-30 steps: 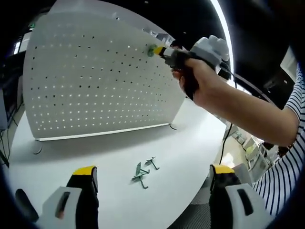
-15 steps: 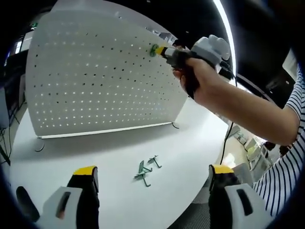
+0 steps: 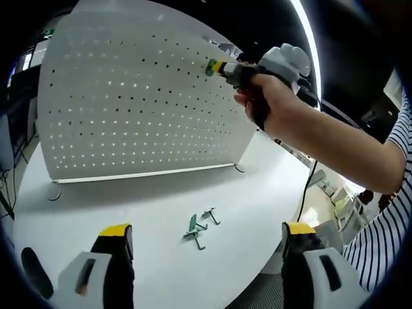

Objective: Insert the hook assembly into the mounting plate slot until the hook locks in place.

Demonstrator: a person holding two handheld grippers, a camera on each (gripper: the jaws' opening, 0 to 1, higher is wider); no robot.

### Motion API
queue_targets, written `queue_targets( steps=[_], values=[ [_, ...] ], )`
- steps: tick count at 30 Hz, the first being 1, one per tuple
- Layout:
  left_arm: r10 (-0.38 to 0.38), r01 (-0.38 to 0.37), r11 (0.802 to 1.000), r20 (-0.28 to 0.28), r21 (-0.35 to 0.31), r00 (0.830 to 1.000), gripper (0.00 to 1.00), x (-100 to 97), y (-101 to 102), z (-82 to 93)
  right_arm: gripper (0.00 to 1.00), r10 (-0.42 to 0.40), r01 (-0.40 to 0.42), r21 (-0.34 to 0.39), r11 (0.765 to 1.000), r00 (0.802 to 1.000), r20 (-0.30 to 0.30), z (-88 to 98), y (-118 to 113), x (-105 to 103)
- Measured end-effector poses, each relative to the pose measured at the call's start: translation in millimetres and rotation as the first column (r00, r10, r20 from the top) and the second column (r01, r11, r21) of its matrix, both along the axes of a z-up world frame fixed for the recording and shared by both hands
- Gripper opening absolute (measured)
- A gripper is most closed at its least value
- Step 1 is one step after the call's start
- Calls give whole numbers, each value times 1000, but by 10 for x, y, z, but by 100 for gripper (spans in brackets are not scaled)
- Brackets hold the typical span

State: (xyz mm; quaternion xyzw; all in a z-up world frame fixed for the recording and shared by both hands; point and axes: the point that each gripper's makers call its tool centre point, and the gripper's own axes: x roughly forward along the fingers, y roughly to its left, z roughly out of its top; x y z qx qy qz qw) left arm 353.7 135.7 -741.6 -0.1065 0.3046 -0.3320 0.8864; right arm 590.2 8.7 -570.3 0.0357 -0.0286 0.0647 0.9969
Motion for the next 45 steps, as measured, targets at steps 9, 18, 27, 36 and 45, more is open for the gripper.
queue_targets(
  steps=[9, 18, 27, 36, 45],
  values=[
    [11, -11, 1000, 1, 6, 1000, 99, -28, 38, -5, 11, 6, -6, 25, 1000, 1000, 0, 57, -53, -59],
    [1, -1, 1000, 2, 14, 1000, 99, -97, -17, -7, 19, 26, -26, -22, 999, 999, 28, 218, -209, -246],
    [-24, 25, 1000, -18, 15, 1000, 99, -269, -96, -83, 21, 37, -37, -44, 998, 999, -2, 115, -506, -555],
    [-29, 29, 999, -29, 25, 999, 100, -351, -67, -115, 21, 90, -108, -154, 982, 989, -118, -353, -700, -880],
    [-34, 35, 998, -35, 46, 999, 100, -393, -25, -149, 25, 159, -244, -279, 929, 942, -295, -918, -737, -1235]
  ],
)
